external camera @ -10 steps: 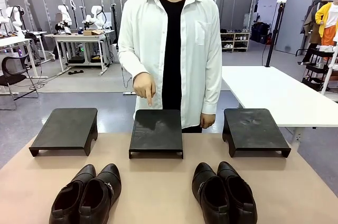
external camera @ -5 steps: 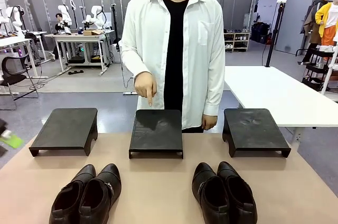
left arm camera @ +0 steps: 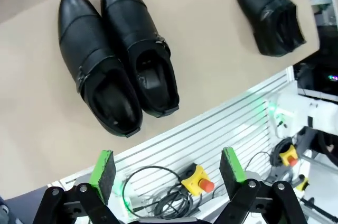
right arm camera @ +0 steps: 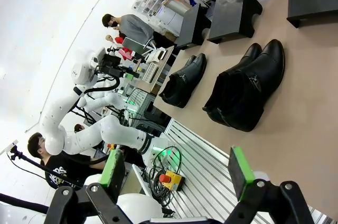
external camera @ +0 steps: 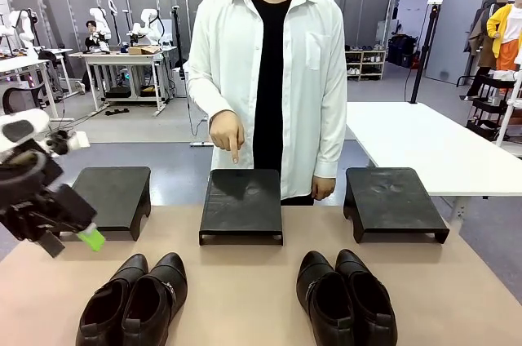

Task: Place the shoes on the stand as instructed by the person.
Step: Pick up one pair of Shoes and place it on the Shoes Stand indicated by the person.

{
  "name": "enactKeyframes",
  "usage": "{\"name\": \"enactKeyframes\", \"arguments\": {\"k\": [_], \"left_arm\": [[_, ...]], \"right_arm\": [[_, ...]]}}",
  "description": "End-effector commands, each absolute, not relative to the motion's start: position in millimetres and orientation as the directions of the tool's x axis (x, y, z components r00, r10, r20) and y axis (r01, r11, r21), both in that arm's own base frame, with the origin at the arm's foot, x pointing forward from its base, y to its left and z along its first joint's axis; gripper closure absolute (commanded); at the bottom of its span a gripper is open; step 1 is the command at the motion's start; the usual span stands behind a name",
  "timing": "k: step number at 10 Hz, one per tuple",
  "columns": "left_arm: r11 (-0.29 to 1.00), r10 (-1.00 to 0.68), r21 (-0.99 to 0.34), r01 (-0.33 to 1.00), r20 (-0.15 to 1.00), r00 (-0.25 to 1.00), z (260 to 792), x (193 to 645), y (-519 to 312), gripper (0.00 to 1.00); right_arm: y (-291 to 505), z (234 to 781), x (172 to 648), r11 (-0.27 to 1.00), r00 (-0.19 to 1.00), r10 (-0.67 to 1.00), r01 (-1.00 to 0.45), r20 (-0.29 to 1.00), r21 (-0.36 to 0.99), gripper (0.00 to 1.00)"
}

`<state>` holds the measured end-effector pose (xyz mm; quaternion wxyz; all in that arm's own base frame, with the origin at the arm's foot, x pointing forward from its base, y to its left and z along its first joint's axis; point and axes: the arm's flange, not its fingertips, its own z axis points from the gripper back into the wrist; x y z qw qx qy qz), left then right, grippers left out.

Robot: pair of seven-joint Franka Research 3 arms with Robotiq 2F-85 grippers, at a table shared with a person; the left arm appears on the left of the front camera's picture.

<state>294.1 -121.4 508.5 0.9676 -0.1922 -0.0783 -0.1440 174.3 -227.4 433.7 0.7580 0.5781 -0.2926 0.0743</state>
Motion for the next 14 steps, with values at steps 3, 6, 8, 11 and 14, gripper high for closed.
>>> {"name": "enactKeyframes", "arguments": {"k": [3,6,8,11,14], "left_arm": [[0.949,-0.132,-0.267,0.167,0.143,0.981,442.3,283.0,-158.5,0.00],[0.980,-0.067,-0.178,0.093,0.147,0.987,413.2,282.8,-164.0,0.00],[0.987,-0.020,-0.155,0.041,0.136,0.991,394.9,284.1,-157.9,0.00],[0.985,0.023,-0.172,-0.003,0.114,0.993,371.4,281.8,-158.7,0.00],[0.984,0.031,-0.176,-0.018,0.073,0.997,347.3,275.7,-158.3,0.00]], "right_arm": [[-227.8,434.1,173.4,0.320,0.806,-0.224,-0.470,0.548,0.822,0.00],[-227.8,434.1,173.4,0.320,0.806,-0.224,-0.470,0.548,0.822,0.00],[-227.8,434.1,173.4,0.320,0.806,-0.224,-0.470,0.548,0.822,0.00],[-227.8,434.1,173.4,0.320,0.806,-0.224,-0.470,0.548,0.822,0.00],[-227.8,434.1,173.4,0.320,0.806,-0.224,-0.470,0.548,0.822,0.00]]}}
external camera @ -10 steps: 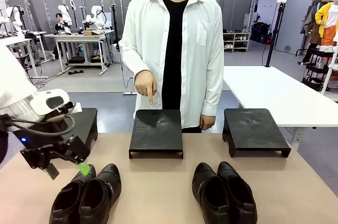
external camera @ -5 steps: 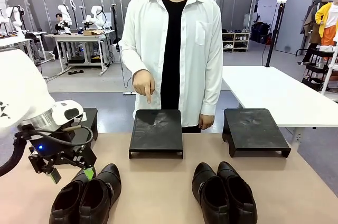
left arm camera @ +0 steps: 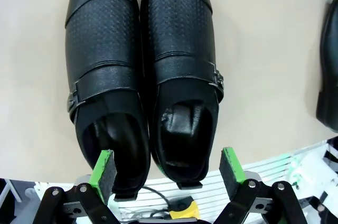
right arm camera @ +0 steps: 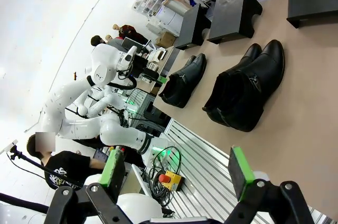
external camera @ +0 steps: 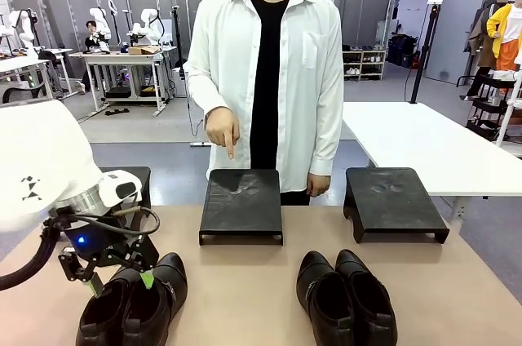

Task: Place the shoes on the stand as instructed by the person.
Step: Pick up one pair of Shoes and place it on the Shoes Stand indicated by the person.

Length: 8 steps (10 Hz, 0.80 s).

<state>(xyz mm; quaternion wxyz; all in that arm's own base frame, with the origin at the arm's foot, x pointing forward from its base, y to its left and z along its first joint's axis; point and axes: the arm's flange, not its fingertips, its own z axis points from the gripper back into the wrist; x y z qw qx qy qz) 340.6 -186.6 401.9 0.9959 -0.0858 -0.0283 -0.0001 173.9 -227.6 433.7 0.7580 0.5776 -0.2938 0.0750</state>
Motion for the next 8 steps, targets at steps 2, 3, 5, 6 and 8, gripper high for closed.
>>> {"name": "enactKeyframes", "arguments": {"k": [2,3,5,6,8], "left_arm": [[0.988,0.047,-0.153,-0.036,0.071,0.996,331.2,271.1,-154.5,0.00],[0.987,0.050,-0.156,-0.039,0.063,0.997,325.6,266.6,-154.1,0.00],[0.988,0.071,-0.144,-0.060,0.074,0.995,313.5,260.0,-148.3,0.00],[0.988,0.078,-0.140,-0.067,0.073,0.994,307.8,258.6,-145.4,0.00],[0.992,0.084,-0.101,-0.075,0.093,0.992,301.7,257.2,-141.3,0.00]], "right_arm": [[-227.8,434.1,173.4,0.320,0.806,-0.224,-0.470,0.548,0.822,0.00],[-227.8,434.1,173.4,0.320,0.806,-0.224,-0.470,0.548,0.822,0.00],[-227.8,434.1,173.4,0.320,0.806,-0.224,-0.470,0.548,0.822,0.00],[-227.8,434.1,173.4,0.320,0.806,-0.224,-0.470,0.548,0.822,0.00],[-227.8,434.1,173.4,0.320,0.806,-0.224,-0.470,0.548,0.822,0.00]]}}
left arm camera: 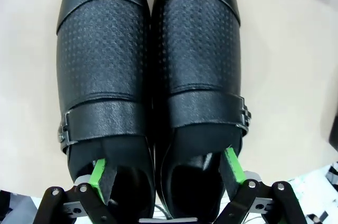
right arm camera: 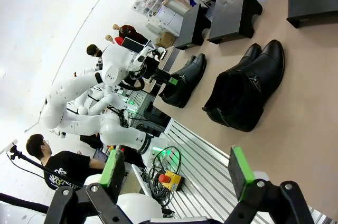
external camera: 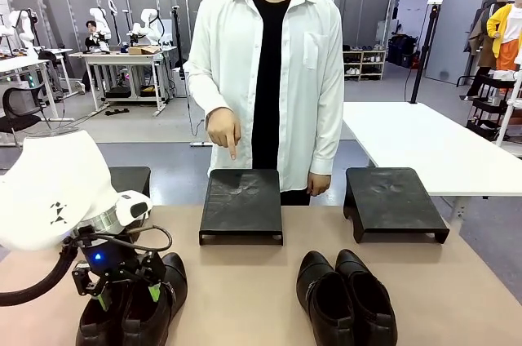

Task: Place the shoes on the stand as instructed by the person.
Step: Pick up one pair of Shoes and place it on the Shoes Stand indicated by the person.

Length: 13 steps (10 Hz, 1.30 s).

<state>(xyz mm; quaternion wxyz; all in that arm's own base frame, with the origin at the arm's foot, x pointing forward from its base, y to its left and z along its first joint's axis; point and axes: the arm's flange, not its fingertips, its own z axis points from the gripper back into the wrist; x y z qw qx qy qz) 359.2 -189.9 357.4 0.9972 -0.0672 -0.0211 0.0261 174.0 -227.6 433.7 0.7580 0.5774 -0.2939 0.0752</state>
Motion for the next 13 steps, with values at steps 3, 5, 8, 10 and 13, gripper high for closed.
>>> {"name": "enactKeyframes", "arguments": {"k": [3,5,8,10,13], "left_arm": [[0.992,0.095,-0.093,-0.089,0.061,0.994,286.7,252.2,-137.3,0.48],[0.995,0.069,-0.077,-0.064,0.056,0.996,287.5,250.7,-138.4,1.00],[0.995,0.067,-0.072,-0.063,0.056,0.996,294.4,249.3,-136.1,0.98],[0.997,0.046,-0.059,-0.043,0.058,0.997,302.8,248.2,-138.5,1.00],[0.997,0.029,-0.076,-0.024,0.066,0.997,318.2,251.7,-141.0,1.00]], "right_arm": [[-227.8,434.1,173.4,0.320,0.806,-0.224,-0.470,0.548,0.822,0.00],[-227.8,434.1,173.4,0.320,0.806,-0.224,-0.470,0.548,0.822,0.00],[-227.8,434.1,173.4,0.320,0.806,-0.224,-0.470,0.548,0.822,0.00],[-227.8,434.1,173.4,0.320,0.806,-0.224,-0.470,0.548,0.822,0.00],[-227.8,434.1,173.4,0.320,0.806,-0.224,-0.470,0.548,0.822,0.00]]}}
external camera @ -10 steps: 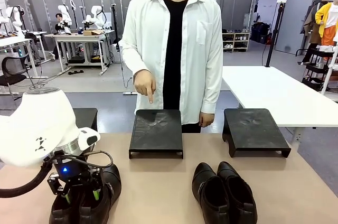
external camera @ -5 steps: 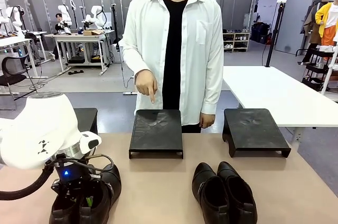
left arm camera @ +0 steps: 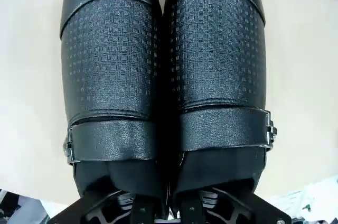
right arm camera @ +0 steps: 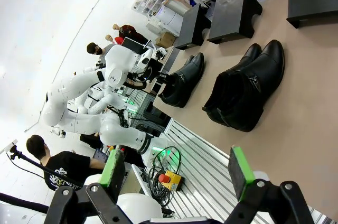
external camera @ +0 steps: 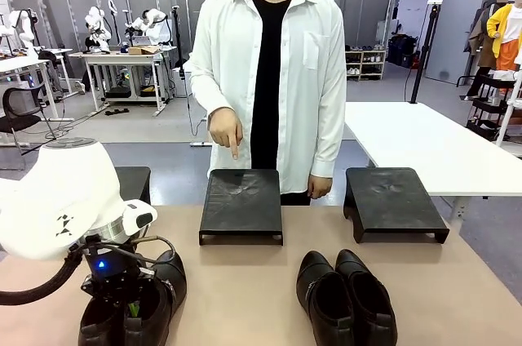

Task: Place the shoes on the stand as instructed by the person.
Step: Pick up one pair of Shoes and place it on the Shoes Stand indicated by the person.

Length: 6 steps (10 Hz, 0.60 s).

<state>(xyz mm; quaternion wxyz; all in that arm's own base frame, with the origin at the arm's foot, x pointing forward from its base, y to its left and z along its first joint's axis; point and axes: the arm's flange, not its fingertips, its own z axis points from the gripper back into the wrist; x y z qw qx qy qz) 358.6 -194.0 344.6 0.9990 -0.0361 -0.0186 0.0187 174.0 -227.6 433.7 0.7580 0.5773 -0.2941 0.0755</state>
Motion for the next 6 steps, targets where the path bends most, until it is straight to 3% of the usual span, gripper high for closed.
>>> {"name": "enactKeyframes", "arguments": {"k": [1,2,3,6], "left_arm": [[0.996,0.002,-0.093,0.004,0.069,0.998,332.4,254.1,-144.2,1.00],[0.995,-0.020,-0.093,0.029,0.101,0.995,353.1,258.0,-147.4,1.00],[0.992,-0.046,-0.108,0.062,0.145,0.988,376.9,261.9,-151.5,0.93],[0.990,-0.077,-0.097,0.099,0.212,0.974,412.4,272.1,-160.2,0.93]], "right_arm": [[-227.8,434.1,173.4,0.320,0.806,-0.224,-0.470,0.548,0.822,0.00],[-227.8,434.1,173.4,0.320,0.806,-0.224,-0.470,0.548,0.822,0.00],[-227.8,434.1,173.4,0.320,0.806,-0.224,-0.470,0.548,0.822,0.00],[-227.8,434.1,173.4,0.320,0.806,-0.224,-0.470,0.548,0.822,0.00]]}}
